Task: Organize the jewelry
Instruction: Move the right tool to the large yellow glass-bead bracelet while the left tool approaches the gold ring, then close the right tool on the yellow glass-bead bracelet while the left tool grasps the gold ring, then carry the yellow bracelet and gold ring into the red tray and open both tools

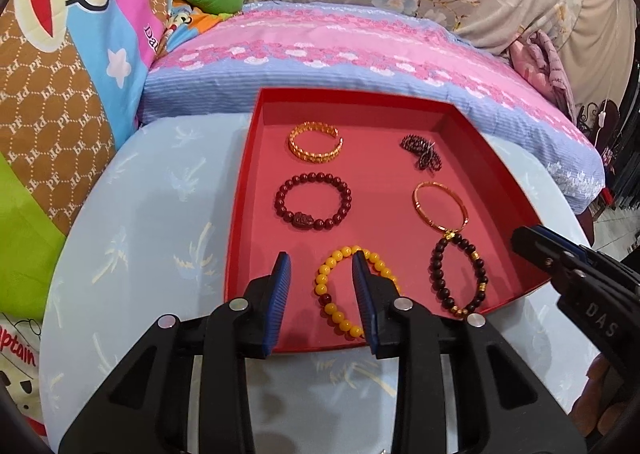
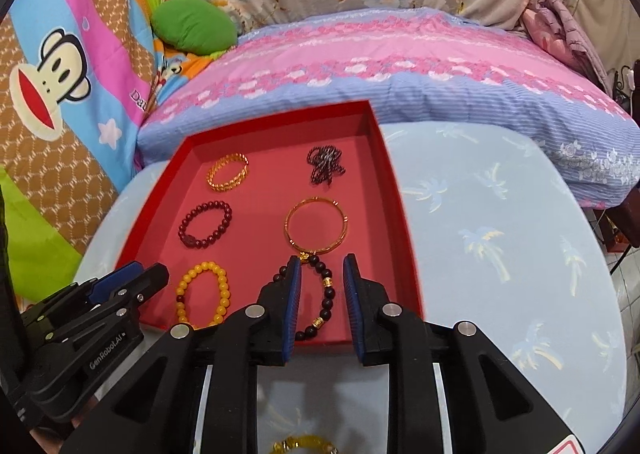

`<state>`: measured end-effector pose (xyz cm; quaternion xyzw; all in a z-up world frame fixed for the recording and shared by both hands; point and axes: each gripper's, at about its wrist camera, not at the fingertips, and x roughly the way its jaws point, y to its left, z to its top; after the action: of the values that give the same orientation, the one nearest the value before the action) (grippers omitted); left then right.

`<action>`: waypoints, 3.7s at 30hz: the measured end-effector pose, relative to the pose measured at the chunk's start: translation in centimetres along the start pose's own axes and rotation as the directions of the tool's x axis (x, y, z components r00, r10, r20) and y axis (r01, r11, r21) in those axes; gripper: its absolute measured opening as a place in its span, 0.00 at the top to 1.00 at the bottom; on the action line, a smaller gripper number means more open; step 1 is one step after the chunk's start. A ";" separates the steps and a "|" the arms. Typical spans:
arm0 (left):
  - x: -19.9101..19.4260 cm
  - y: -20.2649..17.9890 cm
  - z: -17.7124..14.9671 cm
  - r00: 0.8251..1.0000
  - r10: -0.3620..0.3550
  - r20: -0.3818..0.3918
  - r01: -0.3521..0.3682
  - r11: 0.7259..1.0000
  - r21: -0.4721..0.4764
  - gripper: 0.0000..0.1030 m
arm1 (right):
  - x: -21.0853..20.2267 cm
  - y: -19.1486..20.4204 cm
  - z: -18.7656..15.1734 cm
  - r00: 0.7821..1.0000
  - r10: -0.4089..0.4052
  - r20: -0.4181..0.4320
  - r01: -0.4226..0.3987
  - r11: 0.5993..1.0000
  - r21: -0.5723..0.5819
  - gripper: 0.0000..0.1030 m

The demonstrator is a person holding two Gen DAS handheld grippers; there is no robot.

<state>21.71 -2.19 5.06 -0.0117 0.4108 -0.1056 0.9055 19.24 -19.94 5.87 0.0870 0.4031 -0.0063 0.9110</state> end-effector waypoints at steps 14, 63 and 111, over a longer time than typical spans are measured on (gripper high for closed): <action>-6.1 1.2 -5.6 1.000 -0.013 0.003 0.013 0.999 -0.030 0.67 | -5.6 -1.8 -7.8 0.997 -0.014 -0.073 0.014 1.000 -0.001 0.79; -6.1 2.6 -12.7 0.996 0.066 -0.061 -0.067 0.998 -0.020 0.72 | -5.2 -0.6 -13.1 0.990 -0.001 -0.142 0.004 1.000 0.023 0.91; -8.9 -1.3 -3.0 0.998 -0.059 0.036 0.058 0.998 0.040 0.81 | -10.6 2.4 -0.2 0.991 0.076 0.109 -0.072 0.996 -0.046 0.91</action>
<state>13.59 -1.46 9.81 -0.0079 0.3913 -0.1397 0.9096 12.11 -18.18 13.93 0.0821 0.3484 0.0312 0.9332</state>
